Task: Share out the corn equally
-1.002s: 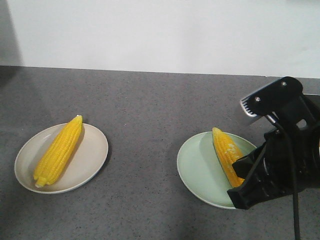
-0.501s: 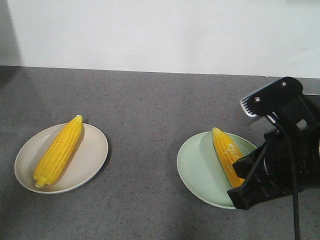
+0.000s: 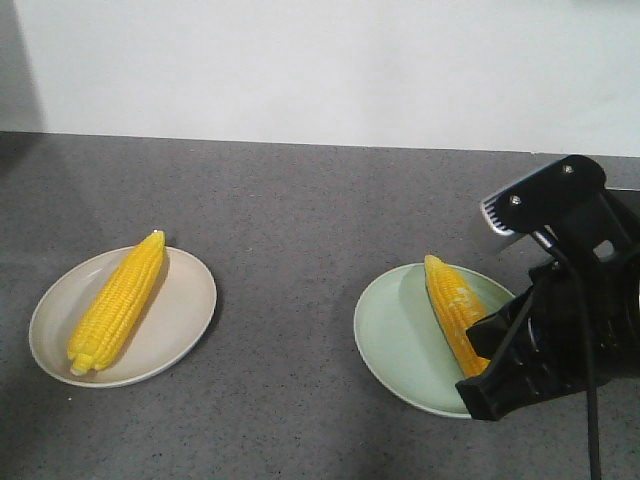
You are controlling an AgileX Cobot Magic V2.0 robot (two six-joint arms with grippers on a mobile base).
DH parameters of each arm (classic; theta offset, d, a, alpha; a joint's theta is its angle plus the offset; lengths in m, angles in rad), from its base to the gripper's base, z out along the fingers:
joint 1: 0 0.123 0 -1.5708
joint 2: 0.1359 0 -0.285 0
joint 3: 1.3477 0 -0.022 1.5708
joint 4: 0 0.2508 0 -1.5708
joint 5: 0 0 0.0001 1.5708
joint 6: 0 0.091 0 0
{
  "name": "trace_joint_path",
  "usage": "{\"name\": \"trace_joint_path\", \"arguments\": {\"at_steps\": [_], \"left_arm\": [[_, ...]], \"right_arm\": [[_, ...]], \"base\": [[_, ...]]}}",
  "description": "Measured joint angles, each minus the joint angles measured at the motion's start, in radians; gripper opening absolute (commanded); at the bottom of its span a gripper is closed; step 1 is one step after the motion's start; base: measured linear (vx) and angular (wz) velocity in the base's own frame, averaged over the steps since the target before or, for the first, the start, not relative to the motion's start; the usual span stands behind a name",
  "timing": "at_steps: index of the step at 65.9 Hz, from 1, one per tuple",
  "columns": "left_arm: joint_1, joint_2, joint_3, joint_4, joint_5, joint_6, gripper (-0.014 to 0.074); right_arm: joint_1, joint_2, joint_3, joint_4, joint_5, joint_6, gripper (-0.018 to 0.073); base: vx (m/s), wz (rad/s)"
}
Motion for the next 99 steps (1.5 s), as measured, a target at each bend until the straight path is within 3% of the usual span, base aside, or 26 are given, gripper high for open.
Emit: {"name": "trace_joint_path", "arguments": {"at_steps": [14, 30, 44, 63, 99], "left_arm": [[0.086, -0.230, 0.255, 0.000, -0.243, 0.000, -0.0008], [0.151, -0.432, 0.486, 0.000, -0.367, -0.004, -0.0008], [0.159, -0.487, 0.619, 0.000, -0.476, -0.061, -0.0008], [0.159, -0.488, 0.642, 0.000, -0.610, -0.075, -0.0008], [0.159, -0.488, 0.642, 0.000, -0.619, -0.076, -0.0008]], "right_arm": [[0.000, 0.000, 0.000, 0.000, 0.001, 0.000, -0.0008], [0.000, 0.000, 0.000, 0.000, 0.001, 0.000, -0.0008], [0.000, 0.000, 0.000, 0.000, 0.001, 0.000, -0.0008], [0.000, 0.000, 0.000, 0.001, 0.002, 0.000, -0.0008], [0.000, 0.000, 0.000, 0.001, 0.002, 0.000, -0.0008]], "base": [[0.00, 0.00], [0.00, 0.00], [0.00, 0.00], [0.00, 0.00], [0.00, 0.00]]}}
